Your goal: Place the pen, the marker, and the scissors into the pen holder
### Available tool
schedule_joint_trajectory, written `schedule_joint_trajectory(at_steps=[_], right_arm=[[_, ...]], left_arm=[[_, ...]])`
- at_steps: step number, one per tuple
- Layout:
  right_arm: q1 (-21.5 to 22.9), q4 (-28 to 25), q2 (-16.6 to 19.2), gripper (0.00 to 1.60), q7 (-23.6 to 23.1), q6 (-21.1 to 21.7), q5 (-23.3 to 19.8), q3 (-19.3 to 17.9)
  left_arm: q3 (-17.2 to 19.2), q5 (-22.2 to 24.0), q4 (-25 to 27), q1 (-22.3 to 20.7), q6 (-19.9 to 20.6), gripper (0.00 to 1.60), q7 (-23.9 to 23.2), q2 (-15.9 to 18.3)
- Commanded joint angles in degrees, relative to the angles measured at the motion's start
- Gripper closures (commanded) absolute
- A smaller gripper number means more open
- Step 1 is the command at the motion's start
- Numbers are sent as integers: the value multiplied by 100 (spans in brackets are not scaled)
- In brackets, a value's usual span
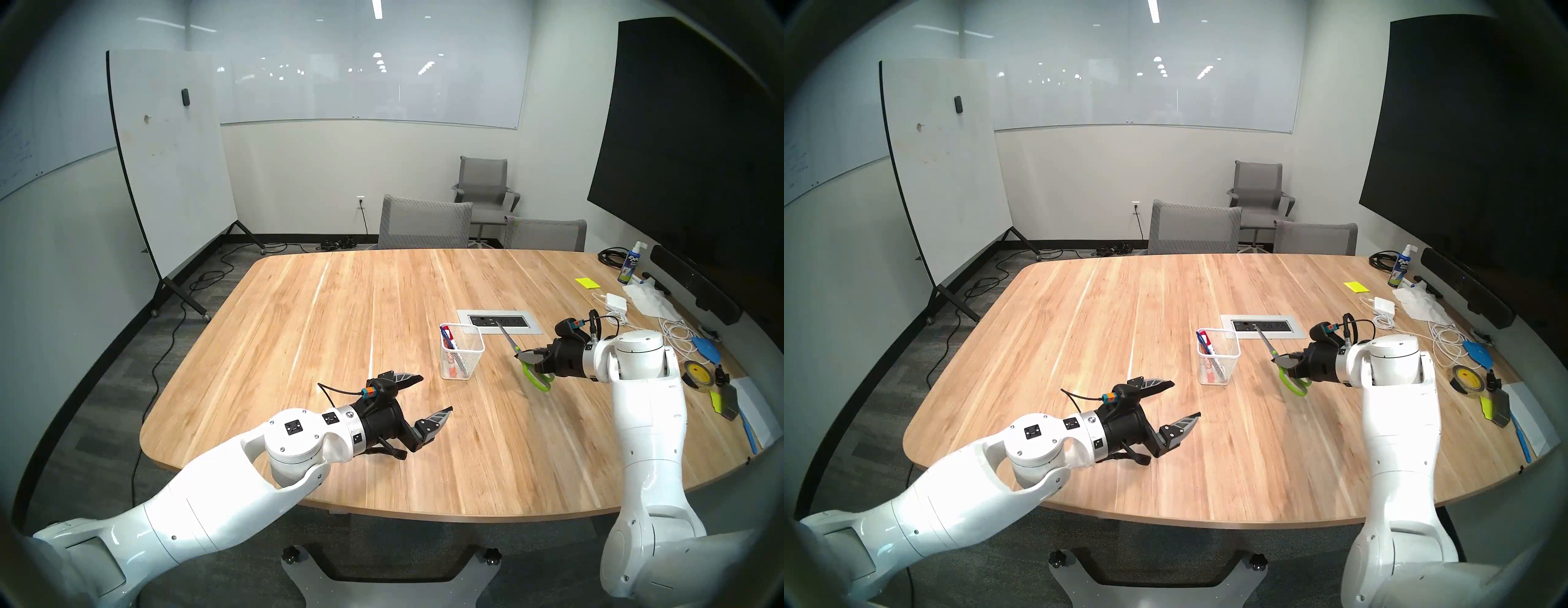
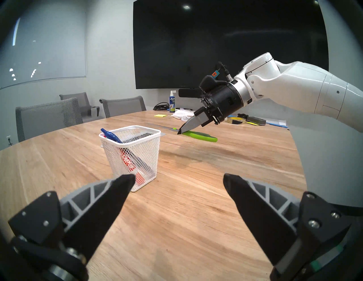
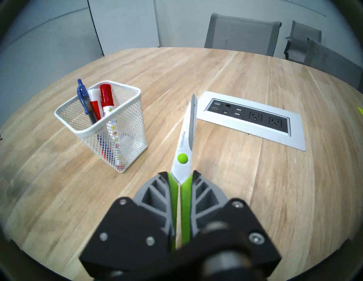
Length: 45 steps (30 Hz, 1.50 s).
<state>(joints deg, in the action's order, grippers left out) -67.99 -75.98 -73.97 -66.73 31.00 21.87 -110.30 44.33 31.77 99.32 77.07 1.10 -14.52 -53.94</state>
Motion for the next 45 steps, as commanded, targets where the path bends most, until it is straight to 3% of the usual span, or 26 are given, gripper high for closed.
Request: schedule_joint_trajectory(at_steps=[1, 19, 28, 45], right_arm=[[14, -264, -32, 160, -283, -95, -281, -150], [-142, -355, 249, 160, -1348, -636, -560, -249], [-177, -346, 443, 160, -1819, -642, -680, -289], [-932, -896, 1008, 160, -1827, -1358, -1551, 24]], left_arm=[[4, 18, 22, -49, -47, 0, -56, -55], [25, 12, -3, -77, -35, 0, -127, -71], [34, 9, 7, -107, -2, 0, -146, -71], [51, 14, 48, -109, 3, 0, -110, -34]])
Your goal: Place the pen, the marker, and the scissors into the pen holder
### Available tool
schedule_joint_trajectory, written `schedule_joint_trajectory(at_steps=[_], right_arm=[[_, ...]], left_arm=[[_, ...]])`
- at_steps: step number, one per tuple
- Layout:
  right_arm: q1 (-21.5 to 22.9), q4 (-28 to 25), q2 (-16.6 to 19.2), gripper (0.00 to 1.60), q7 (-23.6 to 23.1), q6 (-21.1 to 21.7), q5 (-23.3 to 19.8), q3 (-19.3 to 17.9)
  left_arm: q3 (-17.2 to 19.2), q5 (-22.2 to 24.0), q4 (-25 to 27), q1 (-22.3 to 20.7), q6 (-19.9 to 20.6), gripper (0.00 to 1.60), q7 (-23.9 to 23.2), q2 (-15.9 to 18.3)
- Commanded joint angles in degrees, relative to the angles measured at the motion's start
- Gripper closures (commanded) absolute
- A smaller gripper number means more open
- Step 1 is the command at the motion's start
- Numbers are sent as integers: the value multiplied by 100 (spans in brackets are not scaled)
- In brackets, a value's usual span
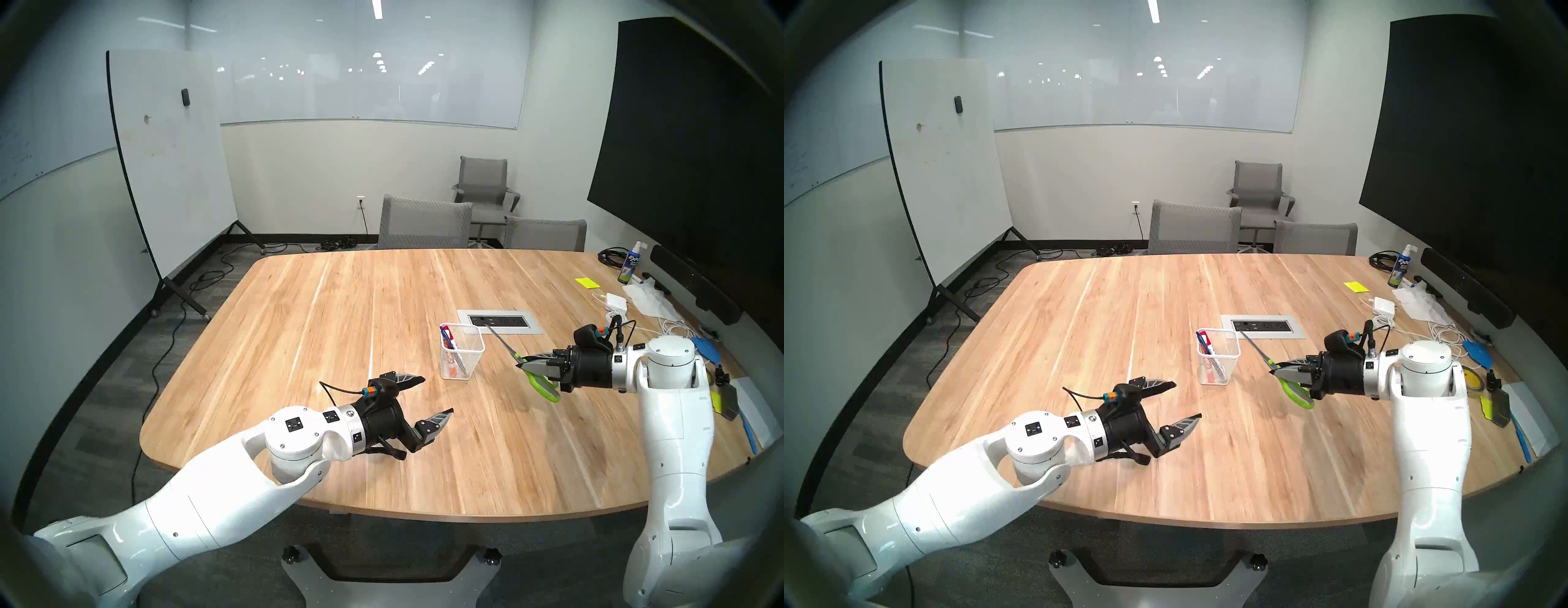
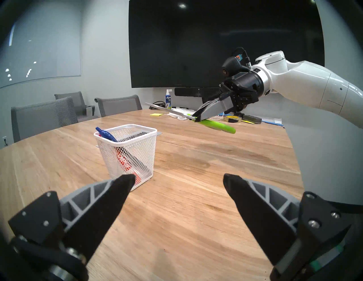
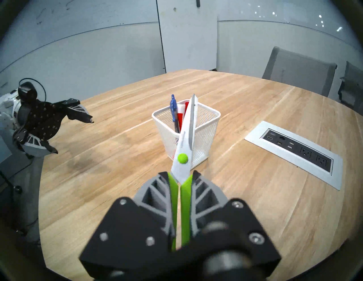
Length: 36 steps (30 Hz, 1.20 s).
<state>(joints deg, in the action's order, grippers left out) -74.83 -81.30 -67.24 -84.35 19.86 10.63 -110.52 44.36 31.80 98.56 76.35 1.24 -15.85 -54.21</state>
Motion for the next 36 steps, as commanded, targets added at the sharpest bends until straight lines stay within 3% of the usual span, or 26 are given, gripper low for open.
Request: schedule_joint_trajectory(at_steps=[1, 9, 20, 26, 36], right_arm=[[-294, -415, 362, 160, -65, -243, -470, 51], [-685, -711, 597, 160, -65, -429, -876, 156], [-987, -854, 765, 160, -65, -770, -1001, 314], [-1150, -916, 846, 160, -65, -961, -952, 397], [-1206, -937, 891, 160, -65, -1106, -870, 520]], left_arm=[[46, 10, 125, -37, -13, 0, 26, -5], [43, 6, 146, -22, -35, 0, 75, 12], [-3, -38, 213, -70, 88, 0, 40, 108], [-59, -108, 372, -229, 521, 0, -96, 266], [-128, -298, 563, -848, 1700, 0, -718, 646]])
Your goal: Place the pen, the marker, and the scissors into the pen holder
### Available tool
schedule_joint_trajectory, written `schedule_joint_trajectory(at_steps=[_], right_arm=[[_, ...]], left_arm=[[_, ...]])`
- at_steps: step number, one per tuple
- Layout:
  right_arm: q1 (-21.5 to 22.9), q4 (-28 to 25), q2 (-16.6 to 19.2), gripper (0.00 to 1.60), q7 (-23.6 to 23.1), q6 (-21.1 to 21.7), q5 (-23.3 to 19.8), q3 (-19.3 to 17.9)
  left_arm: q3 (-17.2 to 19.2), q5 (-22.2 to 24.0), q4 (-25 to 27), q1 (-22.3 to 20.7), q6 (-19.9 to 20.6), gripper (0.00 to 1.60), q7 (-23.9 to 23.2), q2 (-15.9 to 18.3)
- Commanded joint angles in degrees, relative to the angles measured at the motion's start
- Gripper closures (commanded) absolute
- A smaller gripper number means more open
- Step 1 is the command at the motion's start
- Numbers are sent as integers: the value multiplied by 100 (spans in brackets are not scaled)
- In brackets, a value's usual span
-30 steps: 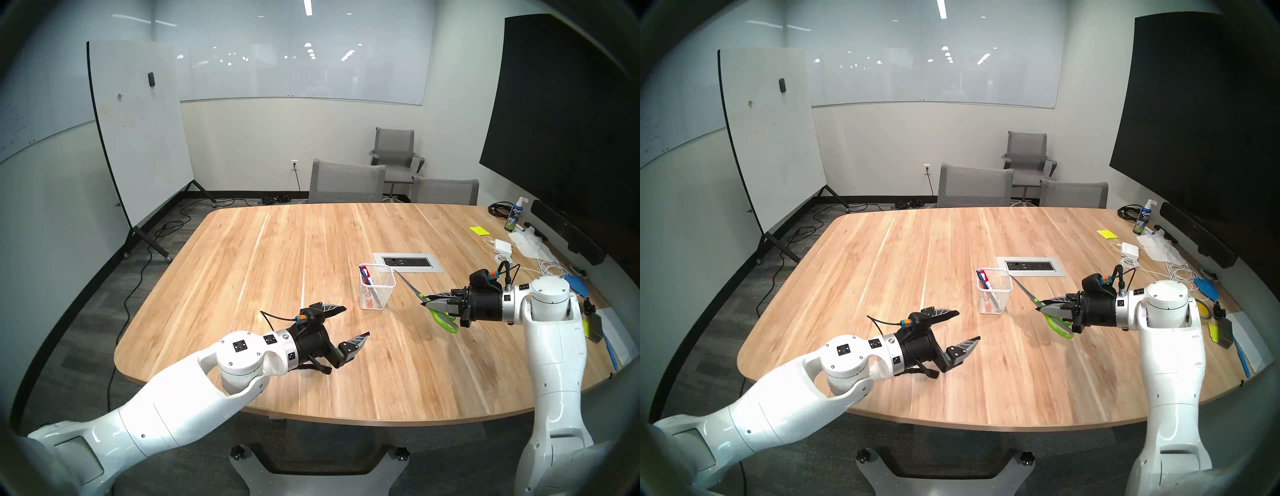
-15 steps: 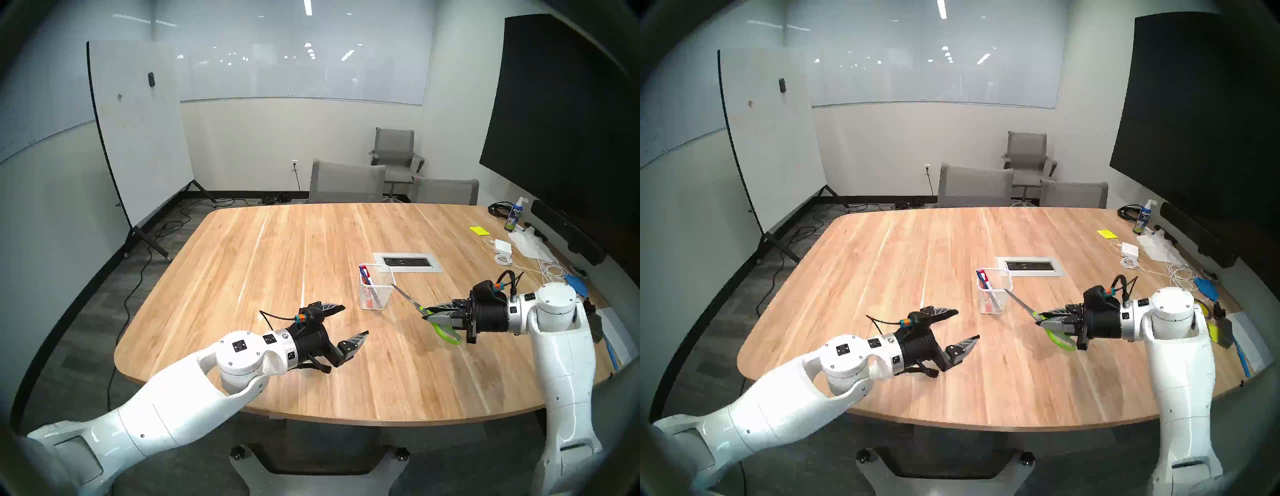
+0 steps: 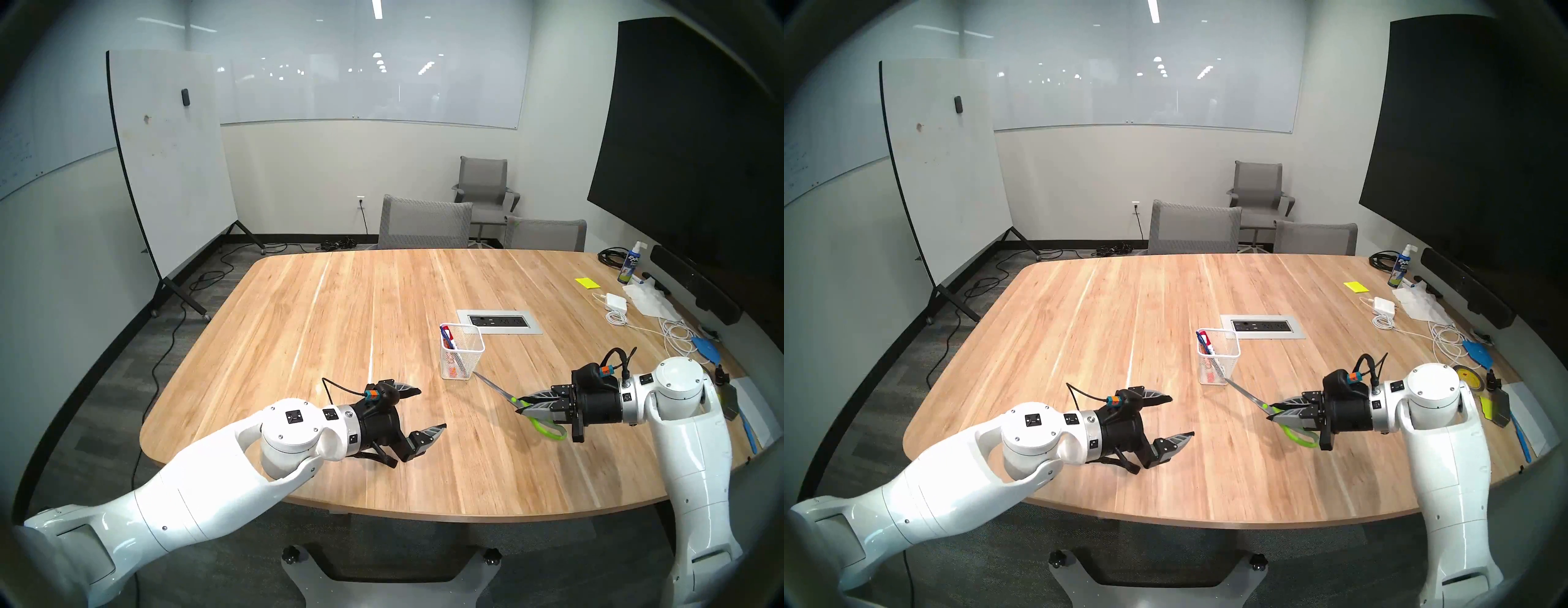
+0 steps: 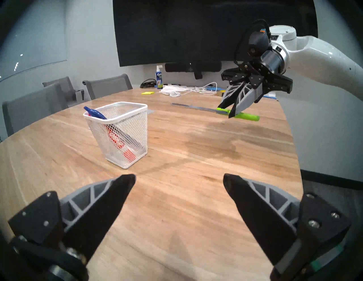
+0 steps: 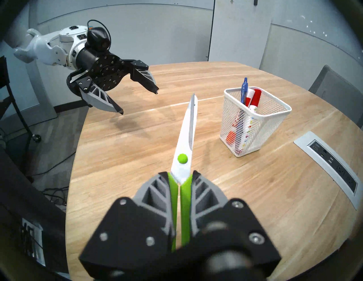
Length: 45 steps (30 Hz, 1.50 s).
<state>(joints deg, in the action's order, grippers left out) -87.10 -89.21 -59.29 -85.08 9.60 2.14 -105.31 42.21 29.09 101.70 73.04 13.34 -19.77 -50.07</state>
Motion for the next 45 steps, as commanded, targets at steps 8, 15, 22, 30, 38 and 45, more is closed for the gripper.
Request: schedule_joint_trajectory(at_steps=[8, 15, 22, 30, 38, 45], right_arm=[[44, -201, 189, 160, 8, -269, 142, 204], [76, -261, 288, 160, 8, -452, 329, 376], [142, -286, 299, 160, 8, -460, 514, 529], [180, -362, 283, 160, 8, -542, 712, 691], [175, -498, 239, 160, 8, -600, 838, 799], [118, -594, 240, 160, 12, -656, 893, 873]], left_arm=[[186, -269, 334, -978, 1169, 0, -918, 224], [176, -598, -60, -1474, 1694, 0, -1677, -144], [43, -878, -324, -1863, 1834, 0, -2203, -484], [-100, -1234, -658, -2219, 1910, 0, -2741, -913], [-462, -1539, -1175, -2786, 1961, 0, -3279, -1352], [-638, -1757, -1581, -3049, 1915, 0, -3699, -1668]])
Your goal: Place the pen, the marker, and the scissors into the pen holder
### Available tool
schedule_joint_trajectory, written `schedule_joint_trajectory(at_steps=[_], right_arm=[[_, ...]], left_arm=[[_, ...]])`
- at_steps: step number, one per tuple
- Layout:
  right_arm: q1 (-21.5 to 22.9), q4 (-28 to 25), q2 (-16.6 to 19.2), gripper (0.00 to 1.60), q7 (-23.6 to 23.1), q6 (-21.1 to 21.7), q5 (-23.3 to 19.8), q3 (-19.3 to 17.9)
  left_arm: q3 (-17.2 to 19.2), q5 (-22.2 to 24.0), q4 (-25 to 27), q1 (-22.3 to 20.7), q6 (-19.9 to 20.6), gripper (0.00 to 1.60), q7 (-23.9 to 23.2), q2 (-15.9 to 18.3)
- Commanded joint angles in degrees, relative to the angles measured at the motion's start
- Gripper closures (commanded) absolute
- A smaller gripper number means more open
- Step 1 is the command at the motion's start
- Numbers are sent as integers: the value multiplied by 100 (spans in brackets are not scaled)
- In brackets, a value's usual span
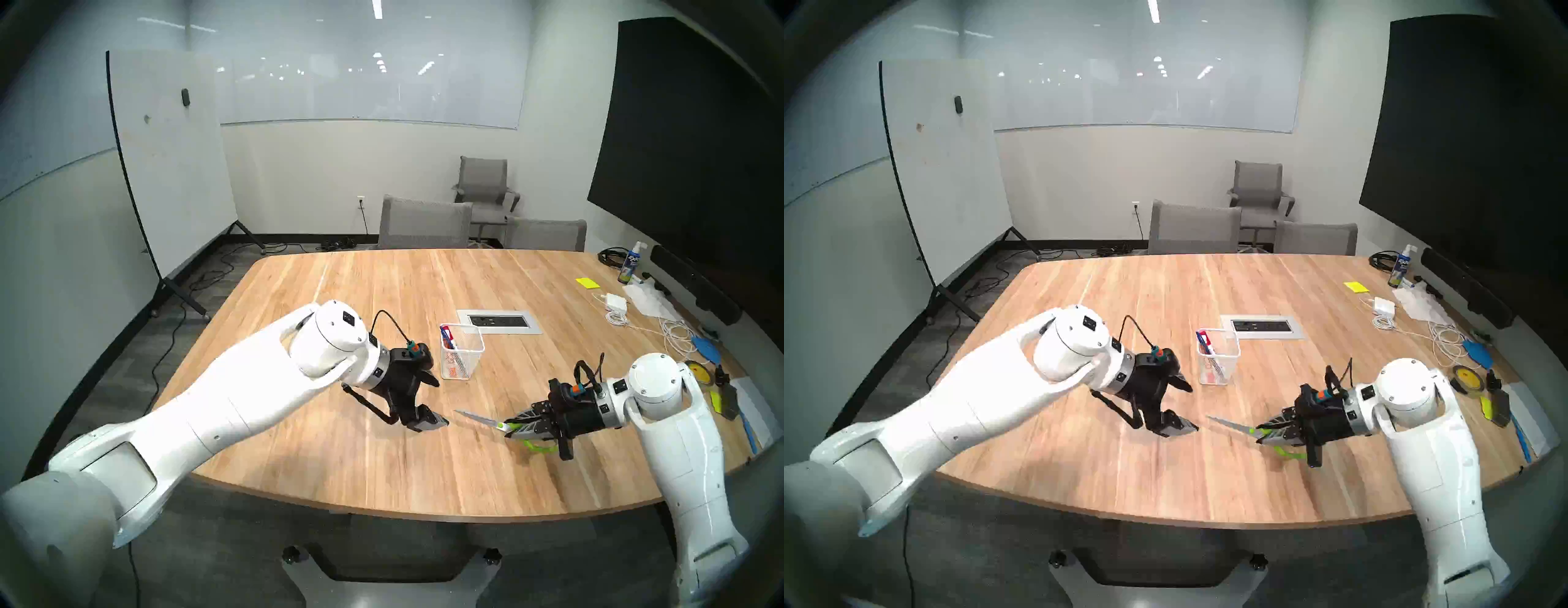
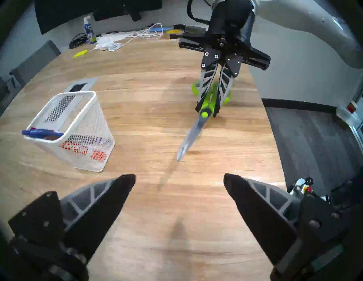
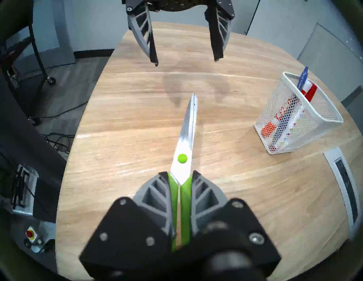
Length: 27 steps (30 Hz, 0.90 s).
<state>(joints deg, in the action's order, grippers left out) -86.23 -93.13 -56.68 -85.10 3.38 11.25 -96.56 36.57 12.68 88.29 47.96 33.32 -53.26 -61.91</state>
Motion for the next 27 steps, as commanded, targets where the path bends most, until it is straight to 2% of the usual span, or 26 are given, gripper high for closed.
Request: schedule_joint_trajectory(at_steps=[1, 12, 27], right_arm=[[19, -223, -20, 160, 15, -34, -18, 1], [-103, -416, -20, 160, 38, -95, 40, 80], [-156, -654, -93, 160, 157, -52, 177, 131]], left_arm=[[-164, -115, -331, -647, -92, 0, -416, -523], [-490, -298, -1095, -1095, -313, 0, -925, -1035], [-664, -332, -1639, -1442, -393, 0, -1363, -1507]])
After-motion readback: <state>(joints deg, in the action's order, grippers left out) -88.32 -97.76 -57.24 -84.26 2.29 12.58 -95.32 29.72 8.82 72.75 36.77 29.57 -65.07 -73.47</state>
